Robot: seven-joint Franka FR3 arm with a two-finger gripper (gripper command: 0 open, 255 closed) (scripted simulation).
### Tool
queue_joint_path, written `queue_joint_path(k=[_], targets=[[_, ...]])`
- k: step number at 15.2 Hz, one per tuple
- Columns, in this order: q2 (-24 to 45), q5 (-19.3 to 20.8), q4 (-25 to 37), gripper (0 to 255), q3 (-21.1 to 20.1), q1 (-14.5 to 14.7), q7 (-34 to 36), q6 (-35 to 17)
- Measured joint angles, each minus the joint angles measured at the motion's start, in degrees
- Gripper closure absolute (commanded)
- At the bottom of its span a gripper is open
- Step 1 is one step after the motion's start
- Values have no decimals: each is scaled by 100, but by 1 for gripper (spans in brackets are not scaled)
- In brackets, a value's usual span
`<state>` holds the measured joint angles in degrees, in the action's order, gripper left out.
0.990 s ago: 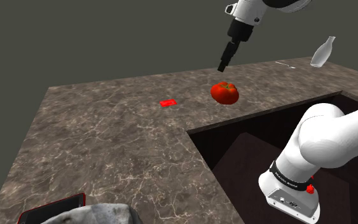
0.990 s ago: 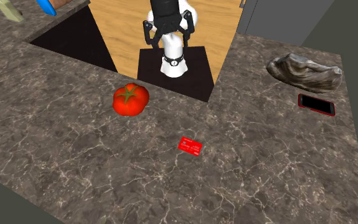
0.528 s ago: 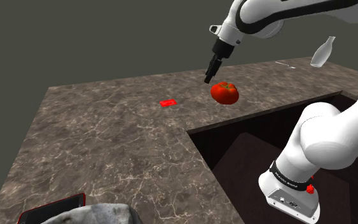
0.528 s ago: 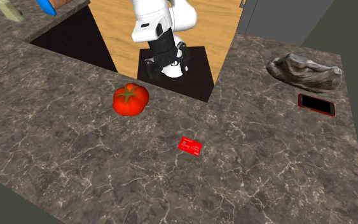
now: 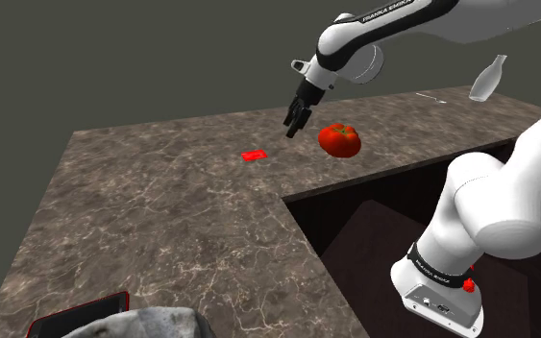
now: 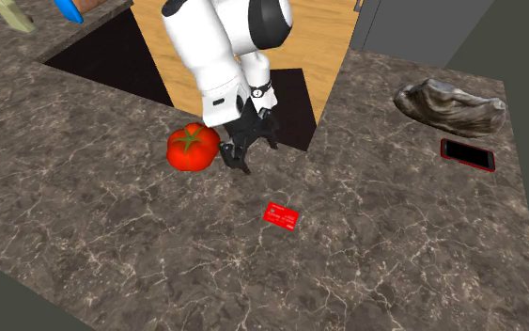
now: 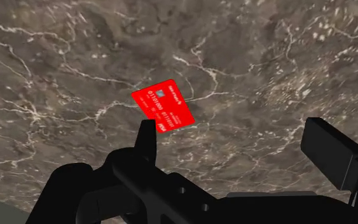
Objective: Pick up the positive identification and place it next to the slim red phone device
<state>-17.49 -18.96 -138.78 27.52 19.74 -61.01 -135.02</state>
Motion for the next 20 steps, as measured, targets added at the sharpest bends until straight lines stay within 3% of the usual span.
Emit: queue_joint_path(k=[5,10,15,20], targets=[[1270,-1548,651,0,517,682,-1952,-174],[2601,-3105,1508,0,466,721,-3787,154],[3158,-3655,1835,0,291,637,-4297,186],[3381,-3889,1909,0,180,650,-4406,82]])
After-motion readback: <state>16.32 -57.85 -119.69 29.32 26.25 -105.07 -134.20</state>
